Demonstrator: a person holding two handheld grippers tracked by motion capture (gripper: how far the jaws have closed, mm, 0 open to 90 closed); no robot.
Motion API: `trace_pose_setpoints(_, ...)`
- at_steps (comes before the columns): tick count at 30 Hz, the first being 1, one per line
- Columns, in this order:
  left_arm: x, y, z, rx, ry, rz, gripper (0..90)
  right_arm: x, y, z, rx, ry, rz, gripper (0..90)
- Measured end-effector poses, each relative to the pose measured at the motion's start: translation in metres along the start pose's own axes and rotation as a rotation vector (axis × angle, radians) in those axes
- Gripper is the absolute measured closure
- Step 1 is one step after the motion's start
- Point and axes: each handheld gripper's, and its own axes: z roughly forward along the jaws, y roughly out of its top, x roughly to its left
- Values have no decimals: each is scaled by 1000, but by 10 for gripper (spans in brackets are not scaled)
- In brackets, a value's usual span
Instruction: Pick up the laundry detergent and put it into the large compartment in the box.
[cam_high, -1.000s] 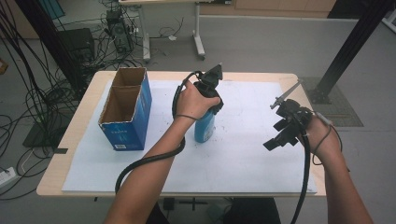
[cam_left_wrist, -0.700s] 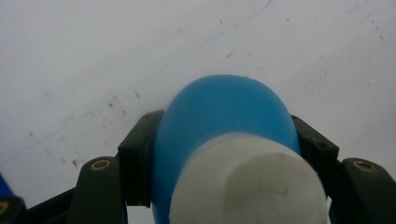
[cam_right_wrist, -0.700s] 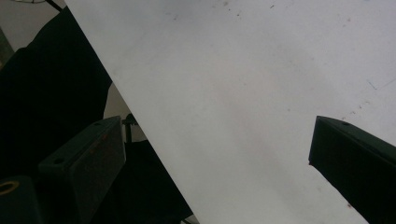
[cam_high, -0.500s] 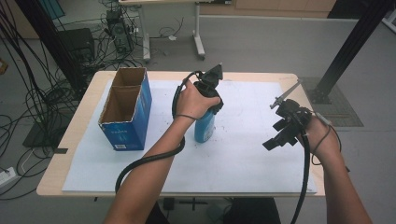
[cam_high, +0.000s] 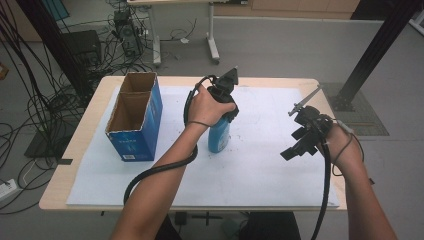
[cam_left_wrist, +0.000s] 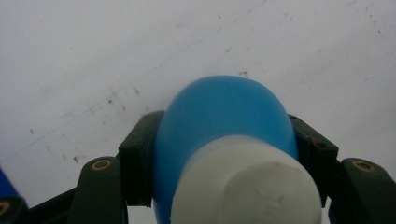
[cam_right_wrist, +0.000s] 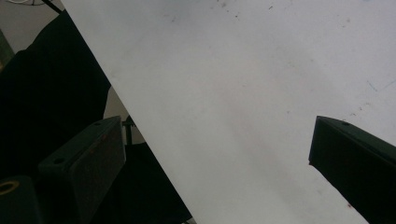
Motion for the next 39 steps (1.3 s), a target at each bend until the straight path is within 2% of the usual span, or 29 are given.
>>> trace_pose_setpoints(1, 0, 1, -4, -5, -4, 3, 375, 0, 0, 0, 0, 2, 5, 35)
trace_pose_setpoints(2, 0, 2, -16, -19, -14, 7, 375, 0, 0, 0, -1, 0, 7, 35)
trace_pose_setpoints(3, 0, 2, -16, -19, -14, 7, 375, 0, 0, 0, -1, 0, 7, 35)
trace_pose_setpoints(5, -2, 4, -28, -33, -20, 11, 375, 1, 0, 0, 1, 2, 2, 35)
trace_pose_setpoints(9, -4, 7, -54, -63, -13, 18, 375, 4, 1, -1, -4, -1, 3, 35)
trace_pose_setpoints(12, -5, 10, -71, -68, -1, 34, 374, 5, 1, -3, -4, -2, 4, 35)
trace_pose_setpoints(16, -2, 13, -96, -75, -13, 36, 375, 8, 1, -5, -5, -6, -1, 35)
trace_pose_setpoints(17, -2, 13, -96, -75, -13, 36, 375, 9, 2, -6, -7, -8, -3, 35)
trace_pose_setpoints(18, -2, 14, -106, -75, -13, 40, 375, 9, 2, -6, -8, -8, -4, 35)
trace_pose_setpoints(20, -3, 15, -110, -75, -9, 45, 374, 11, 3, -8, -10, -17, -14, 35)
trace_pose_setpoints(25, -8, 18, -134, -96, 9, 58, 374, 15, 6, -11, -17, -15, -18, 35)
trace_pose_setpoints(30, -10, 22, -157, -103, 8, 68, 374, 15, 6, -11, -18, -20, -25, 35)
trace_pose_setpoints(34, -10, 24, -174, -105, -12, 70, 374, 15, 5, -13, -20, -19, -21, 35)
trace_pose_setpoints(35, -10, 24, -174, -105, -12, 70, 374, 15, 5, -13, -20, -19, -21, 35)
trace_pose_setpoints(39, -10, 26, -189, -107, -45, 73, 374, 15, 5, -14, -28, -20, -24, 35)
